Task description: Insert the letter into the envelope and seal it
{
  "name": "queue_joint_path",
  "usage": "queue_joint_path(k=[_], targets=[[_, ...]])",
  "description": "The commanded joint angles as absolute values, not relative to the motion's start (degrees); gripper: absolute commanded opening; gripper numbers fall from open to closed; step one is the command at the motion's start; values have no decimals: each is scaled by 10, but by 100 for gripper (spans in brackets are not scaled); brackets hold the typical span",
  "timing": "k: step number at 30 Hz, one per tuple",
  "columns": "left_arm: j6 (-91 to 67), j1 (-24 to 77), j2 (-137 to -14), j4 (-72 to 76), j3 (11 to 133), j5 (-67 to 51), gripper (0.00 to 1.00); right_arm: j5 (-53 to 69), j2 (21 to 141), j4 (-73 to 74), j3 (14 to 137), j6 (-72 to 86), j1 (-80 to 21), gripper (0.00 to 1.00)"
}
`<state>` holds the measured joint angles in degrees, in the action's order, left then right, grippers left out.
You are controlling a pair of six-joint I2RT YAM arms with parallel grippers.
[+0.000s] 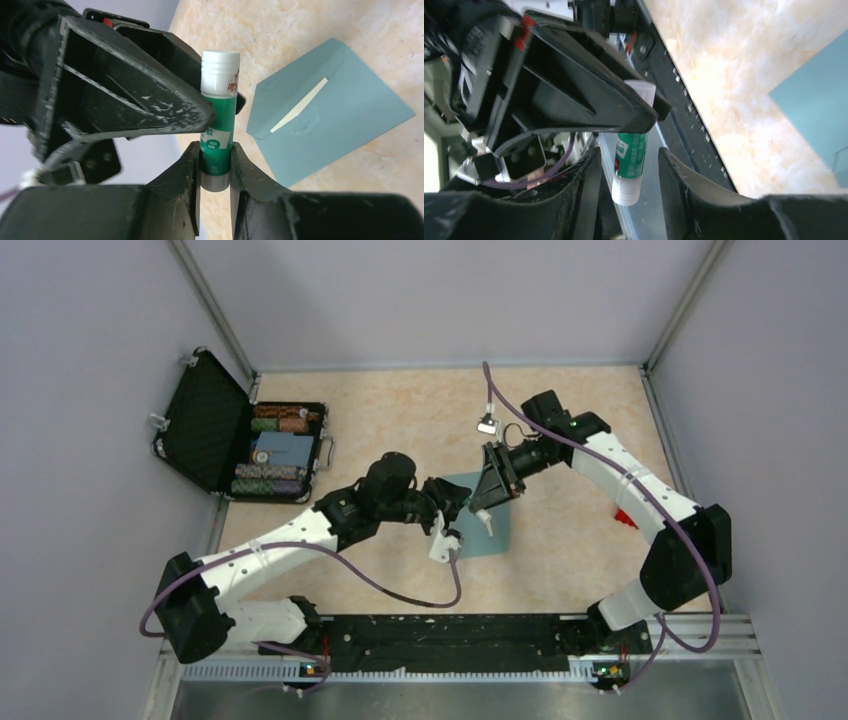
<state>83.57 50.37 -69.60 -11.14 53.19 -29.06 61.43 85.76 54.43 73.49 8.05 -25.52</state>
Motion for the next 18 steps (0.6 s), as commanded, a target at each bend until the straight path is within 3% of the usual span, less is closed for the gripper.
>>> queue_joint_path(k=[1, 4, 7, 18], targets=[[643, 506, -670, -68, 539, -238, 0, 578, 870, 512, 824, 77, -215, 48], [487, 506, -653, -72, 543, -200, 0, 440, 848, 485, 875, 72, -205, 51], [367, 505, -646, -147, 568, -201, 0, 369, 788, 399, 843, 113, -206, 53], [207, 482, -654, -196, 585, -250, 0, 502, 782, 445, 763, 130, -256, 60]])
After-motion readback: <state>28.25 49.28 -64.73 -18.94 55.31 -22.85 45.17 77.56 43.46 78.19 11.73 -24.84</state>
